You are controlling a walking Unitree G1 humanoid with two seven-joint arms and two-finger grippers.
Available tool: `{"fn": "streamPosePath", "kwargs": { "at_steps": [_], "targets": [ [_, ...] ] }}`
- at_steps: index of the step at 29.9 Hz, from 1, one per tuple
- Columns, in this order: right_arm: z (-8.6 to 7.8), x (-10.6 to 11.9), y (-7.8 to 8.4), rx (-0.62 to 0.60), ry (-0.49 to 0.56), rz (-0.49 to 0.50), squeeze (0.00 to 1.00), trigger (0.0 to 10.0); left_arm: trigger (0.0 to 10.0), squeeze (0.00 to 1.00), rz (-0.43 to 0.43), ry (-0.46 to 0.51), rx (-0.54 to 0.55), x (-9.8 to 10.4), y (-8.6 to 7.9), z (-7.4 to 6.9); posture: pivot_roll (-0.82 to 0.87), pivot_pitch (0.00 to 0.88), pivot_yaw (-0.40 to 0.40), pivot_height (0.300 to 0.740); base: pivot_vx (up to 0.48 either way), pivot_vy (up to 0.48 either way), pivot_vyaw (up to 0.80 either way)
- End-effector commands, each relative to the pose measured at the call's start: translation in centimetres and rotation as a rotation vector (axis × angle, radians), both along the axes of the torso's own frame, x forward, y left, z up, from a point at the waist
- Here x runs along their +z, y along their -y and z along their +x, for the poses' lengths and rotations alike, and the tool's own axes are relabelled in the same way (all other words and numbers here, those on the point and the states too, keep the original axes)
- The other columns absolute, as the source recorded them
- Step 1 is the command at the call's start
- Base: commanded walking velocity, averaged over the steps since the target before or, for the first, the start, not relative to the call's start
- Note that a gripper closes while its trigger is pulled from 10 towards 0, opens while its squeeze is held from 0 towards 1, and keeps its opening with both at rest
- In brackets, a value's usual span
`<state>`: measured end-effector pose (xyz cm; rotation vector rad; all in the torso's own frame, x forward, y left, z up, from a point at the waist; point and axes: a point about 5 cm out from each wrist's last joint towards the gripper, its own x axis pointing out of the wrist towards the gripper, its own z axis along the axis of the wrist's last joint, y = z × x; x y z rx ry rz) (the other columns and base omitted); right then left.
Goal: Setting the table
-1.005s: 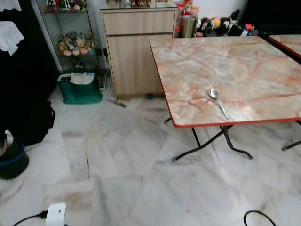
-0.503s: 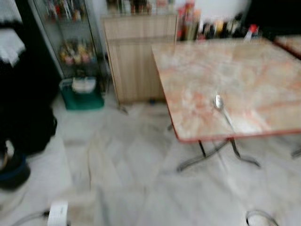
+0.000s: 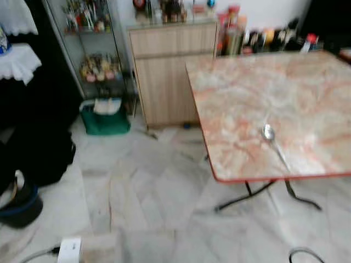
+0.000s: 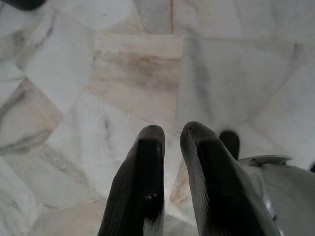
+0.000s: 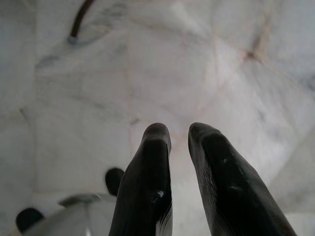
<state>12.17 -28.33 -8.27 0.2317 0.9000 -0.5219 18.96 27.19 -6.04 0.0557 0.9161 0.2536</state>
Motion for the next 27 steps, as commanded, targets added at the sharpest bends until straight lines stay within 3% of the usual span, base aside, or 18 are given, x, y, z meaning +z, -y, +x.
{"fn": "streamPosePath", "kwargs": {
  "at_steps": [1, 6, 19, 27],
  "targets": [
    [0.08, -0.19, -0.54, -0.005, 0.001, 0.018, 0.0, 10.0, 10.0, 0.0, 0.02, -0.02, 0.007, 0.0, -0.73, -0.5, 0.04, 0.089, -0.013, 0.74, 0.0, 0.0, 0.0],
    [0.09, -0.17, -0.51, -0.003, 0.0, 0.017, 0.0, 10.0, 10.0, 0.0, 0.029, -0.022, -0.009, 0.03, -0.7, -0.43, 0.04, 0.09, -0.014, 0.74, 0.259, -0.055, 0.0],
    [0.09, -0.16, -0.48, 0.0, 0.0, 0.018, 0.0, 10.0, 10.0, 0.0, 0.034, -0.023, -0.01, 0.03, -0.72, -0.44, 0.04, 0.09, -0.016, 0.74, 0.285, -0.37, 0.0],
    [0.13, -0.13, -0.46, 0.0, 0.005, 0.014, 0.0, 10.0, 10.0, 0.0, 0.03, -0.022, 0.0, 0.02, -0.72, -0.45, 0.04, 0.09, -0.017, 0.74, 0.0, 0.0, 0.0]
  ]
}}
